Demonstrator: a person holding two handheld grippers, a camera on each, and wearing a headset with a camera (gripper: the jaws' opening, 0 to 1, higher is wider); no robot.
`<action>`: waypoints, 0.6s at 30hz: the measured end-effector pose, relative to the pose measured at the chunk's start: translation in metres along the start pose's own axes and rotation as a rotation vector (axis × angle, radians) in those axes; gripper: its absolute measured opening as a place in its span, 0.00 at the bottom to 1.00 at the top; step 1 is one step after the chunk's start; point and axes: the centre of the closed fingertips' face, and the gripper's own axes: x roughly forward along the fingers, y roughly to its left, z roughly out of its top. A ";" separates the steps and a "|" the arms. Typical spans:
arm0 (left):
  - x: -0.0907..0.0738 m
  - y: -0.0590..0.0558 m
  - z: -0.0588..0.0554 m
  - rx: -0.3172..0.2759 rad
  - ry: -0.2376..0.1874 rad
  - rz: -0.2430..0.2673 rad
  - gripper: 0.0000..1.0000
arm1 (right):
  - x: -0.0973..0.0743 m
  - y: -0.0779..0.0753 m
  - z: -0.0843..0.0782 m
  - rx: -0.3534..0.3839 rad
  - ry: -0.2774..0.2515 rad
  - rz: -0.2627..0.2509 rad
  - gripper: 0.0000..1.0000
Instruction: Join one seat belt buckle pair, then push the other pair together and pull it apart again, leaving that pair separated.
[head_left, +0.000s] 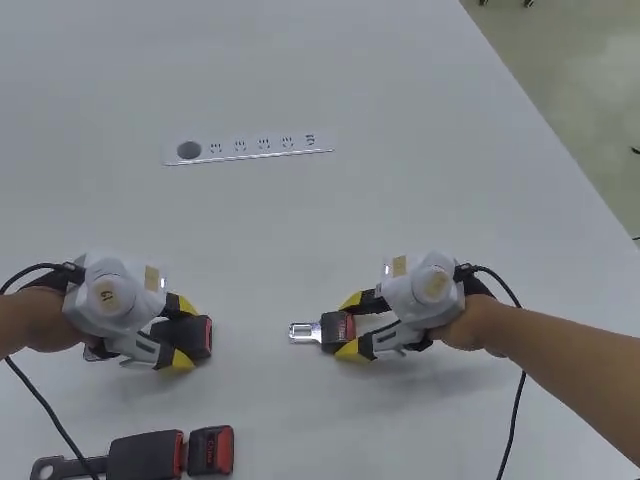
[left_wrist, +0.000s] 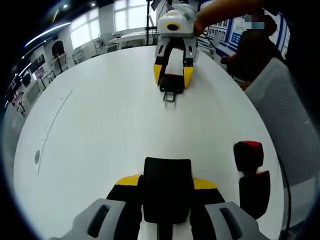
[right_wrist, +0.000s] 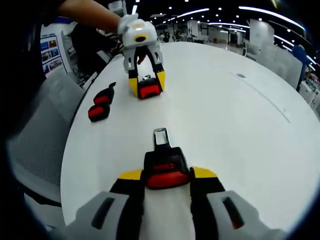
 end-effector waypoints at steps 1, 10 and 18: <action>0.000 0.000 0.000 0.000 0.000 0.000 0.37 | -0.001 -0.001 -0.001 0.002 0.002 -0.001 0.36; 0.001 0.002 0.000 -0.014 -0.016 0.012 0.37 | -0.003 -0.001 -0.004 0.010 0.004 -0.004 0.36; -0.008 0.013 0.006 -0.263 -0.070 0.115 0.46 | -0.013 -0.011 0.015 0.177 -0.130 -0.122 0.44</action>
